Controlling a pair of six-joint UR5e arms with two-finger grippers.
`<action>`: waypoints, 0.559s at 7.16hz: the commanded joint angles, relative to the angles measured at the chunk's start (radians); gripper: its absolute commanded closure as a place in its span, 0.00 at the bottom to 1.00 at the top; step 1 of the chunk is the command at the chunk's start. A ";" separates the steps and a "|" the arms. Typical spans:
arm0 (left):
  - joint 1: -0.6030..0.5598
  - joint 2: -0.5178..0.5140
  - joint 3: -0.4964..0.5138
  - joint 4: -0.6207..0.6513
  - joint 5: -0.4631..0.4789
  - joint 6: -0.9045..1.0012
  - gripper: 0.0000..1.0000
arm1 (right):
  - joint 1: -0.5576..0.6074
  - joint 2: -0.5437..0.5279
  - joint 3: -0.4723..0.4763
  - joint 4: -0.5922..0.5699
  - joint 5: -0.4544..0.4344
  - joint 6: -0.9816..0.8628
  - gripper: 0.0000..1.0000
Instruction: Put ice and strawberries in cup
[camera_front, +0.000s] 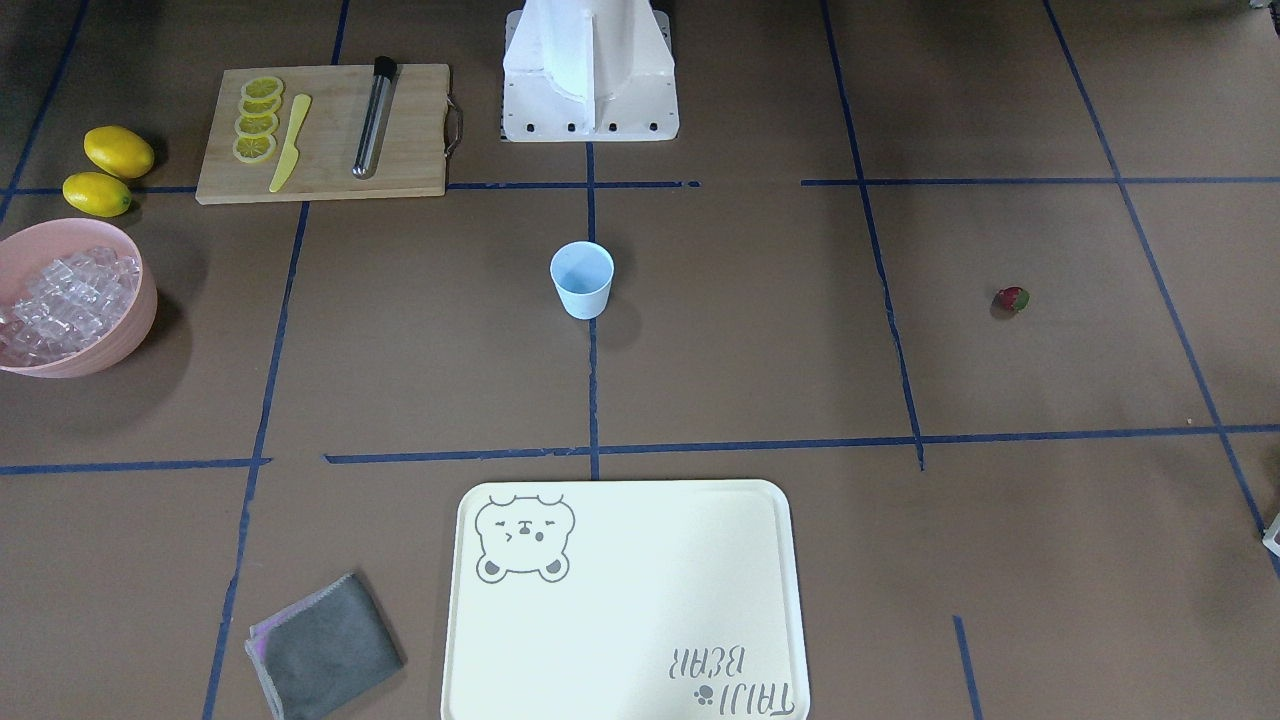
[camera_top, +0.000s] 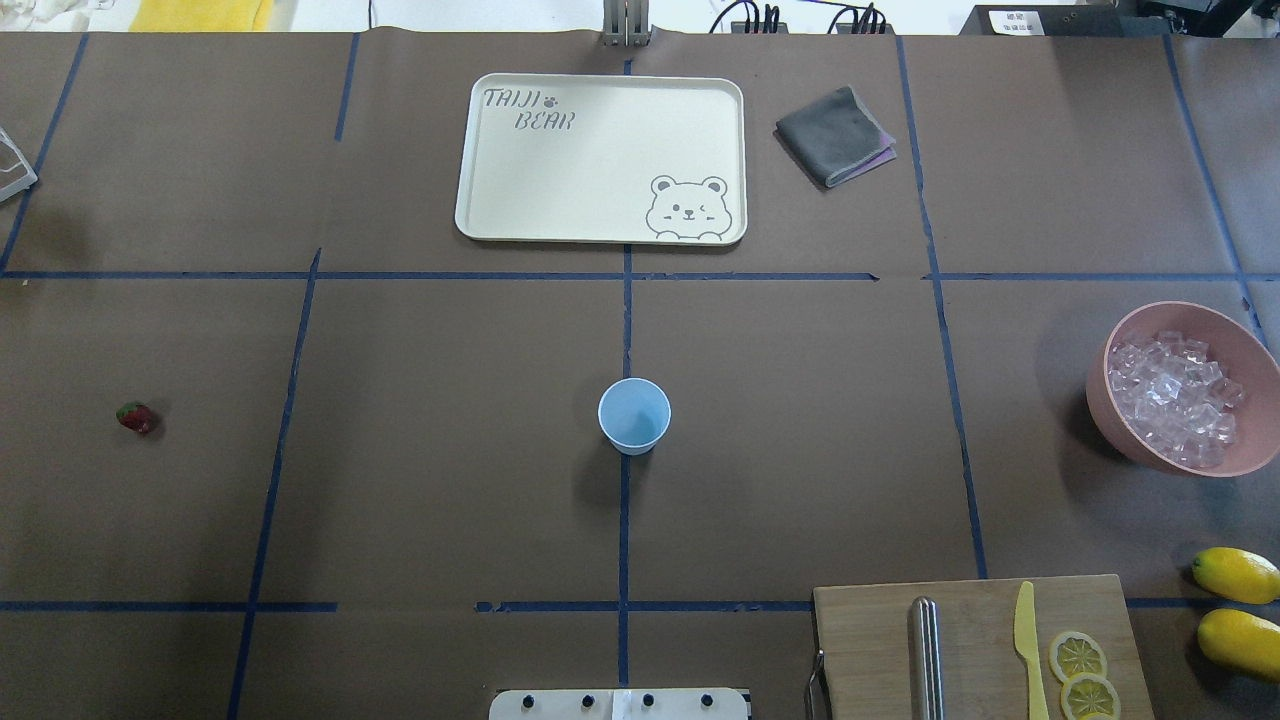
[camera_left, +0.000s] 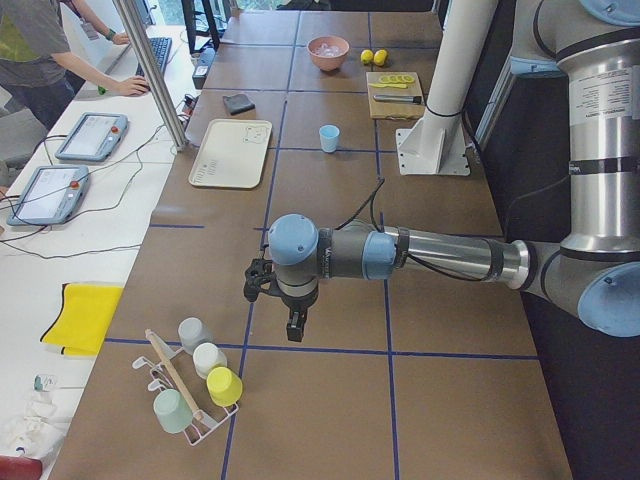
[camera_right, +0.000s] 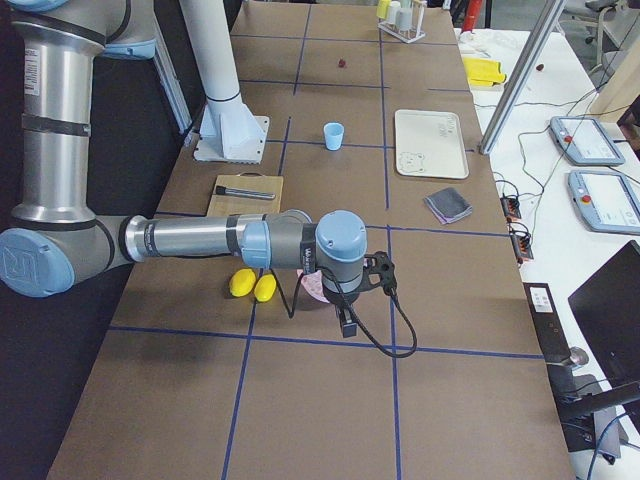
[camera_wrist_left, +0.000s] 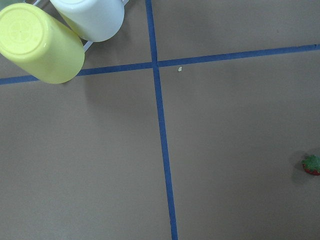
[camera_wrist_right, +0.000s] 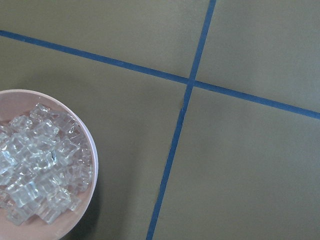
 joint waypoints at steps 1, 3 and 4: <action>0.000 0.001 -0.001 0.000 0.000 0.001 0.00 | 0.000 0.008 0.001 0.001 0.015 -0.006 0.00; 0.000 0.003 0.001 0.000 0.002 -0.001 0.00 | -0.041 0.034 0.022 0.001 0.015 0.015 0.00; 0.000 0.006 -0.001 0.000 0.002 -0.001 0.00 | -0.064 0.034 0.059 0.011 0.015 0.012 0.00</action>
